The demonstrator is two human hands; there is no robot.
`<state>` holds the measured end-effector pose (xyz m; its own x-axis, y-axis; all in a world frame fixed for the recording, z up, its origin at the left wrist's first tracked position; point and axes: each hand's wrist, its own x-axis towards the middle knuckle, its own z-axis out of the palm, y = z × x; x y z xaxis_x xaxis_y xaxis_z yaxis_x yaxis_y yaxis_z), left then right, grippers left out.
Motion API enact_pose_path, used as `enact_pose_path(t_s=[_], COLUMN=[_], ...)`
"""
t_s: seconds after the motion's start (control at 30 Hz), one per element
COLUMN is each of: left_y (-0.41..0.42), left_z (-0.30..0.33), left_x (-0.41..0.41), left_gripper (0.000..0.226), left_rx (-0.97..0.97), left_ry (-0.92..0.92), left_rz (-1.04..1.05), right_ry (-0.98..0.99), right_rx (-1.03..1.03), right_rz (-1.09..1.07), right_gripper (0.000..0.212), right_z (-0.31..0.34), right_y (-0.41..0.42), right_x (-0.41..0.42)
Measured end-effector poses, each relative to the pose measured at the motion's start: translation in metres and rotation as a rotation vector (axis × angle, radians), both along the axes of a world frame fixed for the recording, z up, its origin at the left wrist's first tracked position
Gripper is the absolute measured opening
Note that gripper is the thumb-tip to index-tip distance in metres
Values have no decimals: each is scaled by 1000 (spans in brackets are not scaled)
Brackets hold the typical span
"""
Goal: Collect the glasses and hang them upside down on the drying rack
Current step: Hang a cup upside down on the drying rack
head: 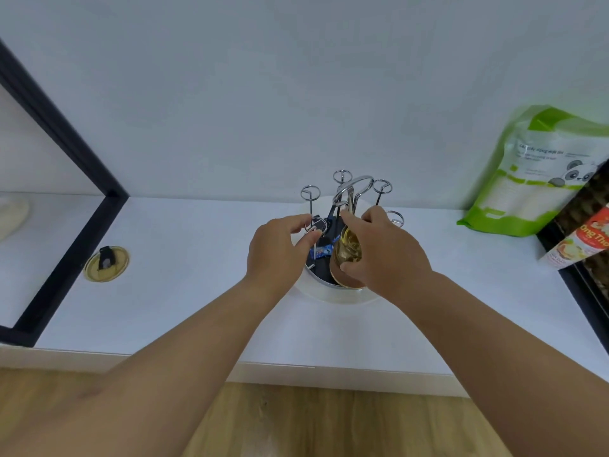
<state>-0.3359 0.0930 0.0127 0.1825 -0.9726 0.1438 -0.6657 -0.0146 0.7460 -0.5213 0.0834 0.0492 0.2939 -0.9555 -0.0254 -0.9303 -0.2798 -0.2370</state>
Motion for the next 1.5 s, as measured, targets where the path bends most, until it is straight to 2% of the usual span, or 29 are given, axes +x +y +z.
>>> enact_pose_path(t_s=[0.4,0.97,1.23,1.33,1.5], left_y=[3,2,-8,-17,-20], left_z=[1,-1,3,5,17], left_x=[-1,-1,9,14,15], left_gripper=[32,34,35,41,52], left_rx=[-9,-1,28,64,89], left_ry=[20,10,-14,-31,126], left_rz=[-4,11,-9,-24,15], right_ry=[-4,-51,-180,-175,-166], right_rx=[13,52,55,39,13], right_rz=[0,5,-14,-6,4], right_gripper=[82,98,93,99,100], right_z=[-9,-4,14,18,19], right_y=[-4,0,10,14,21], right_x=[0,-5,-31,-40,-46])
